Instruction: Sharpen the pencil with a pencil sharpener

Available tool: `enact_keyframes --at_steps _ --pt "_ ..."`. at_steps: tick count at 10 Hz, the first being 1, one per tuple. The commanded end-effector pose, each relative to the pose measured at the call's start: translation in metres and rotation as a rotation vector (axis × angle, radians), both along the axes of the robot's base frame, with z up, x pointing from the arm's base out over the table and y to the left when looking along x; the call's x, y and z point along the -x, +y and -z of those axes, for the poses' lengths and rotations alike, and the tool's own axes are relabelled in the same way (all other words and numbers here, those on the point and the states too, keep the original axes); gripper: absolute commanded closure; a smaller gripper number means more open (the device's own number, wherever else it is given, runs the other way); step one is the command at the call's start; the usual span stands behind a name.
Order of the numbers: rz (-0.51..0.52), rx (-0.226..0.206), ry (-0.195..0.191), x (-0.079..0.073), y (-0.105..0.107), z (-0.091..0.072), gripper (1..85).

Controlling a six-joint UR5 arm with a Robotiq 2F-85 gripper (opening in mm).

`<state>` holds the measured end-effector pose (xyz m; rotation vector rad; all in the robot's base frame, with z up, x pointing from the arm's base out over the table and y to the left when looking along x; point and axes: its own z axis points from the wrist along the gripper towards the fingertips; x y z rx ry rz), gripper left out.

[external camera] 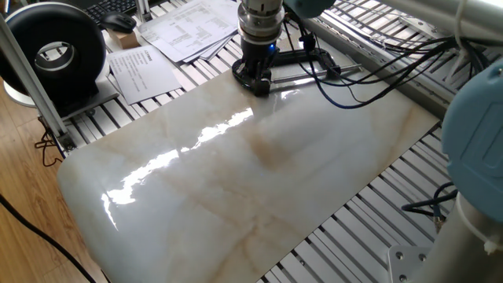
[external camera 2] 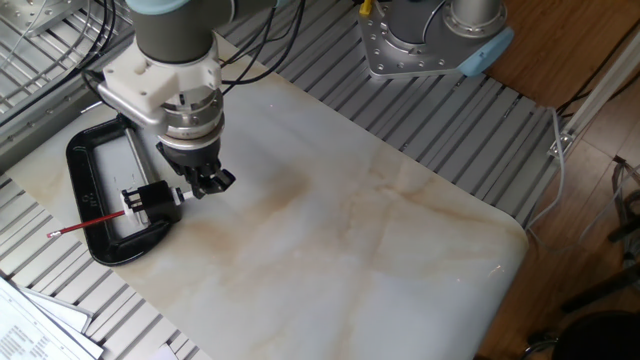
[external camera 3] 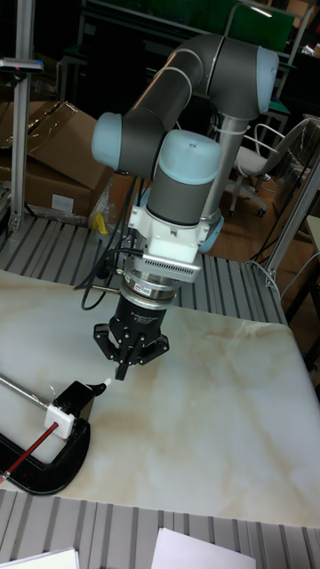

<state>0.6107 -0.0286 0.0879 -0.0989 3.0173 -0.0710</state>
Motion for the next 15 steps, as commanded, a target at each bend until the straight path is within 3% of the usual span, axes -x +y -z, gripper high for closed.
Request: enact_keyframes --at_steps 1,4,6,15 --pt "-0.002 0.005 -0.011 -0.002 -0.011 0.006 84.0" --pt "-0.013 0.011 -0.010 0.007 -0.027 0.001 84.0" --pt "-0.023 -0.001 -0.023 0.005 -0.028 0.007 84.0" --pt "-0.014 -0.015 -0.026 -0.013 -0.005 0.015 84.0"
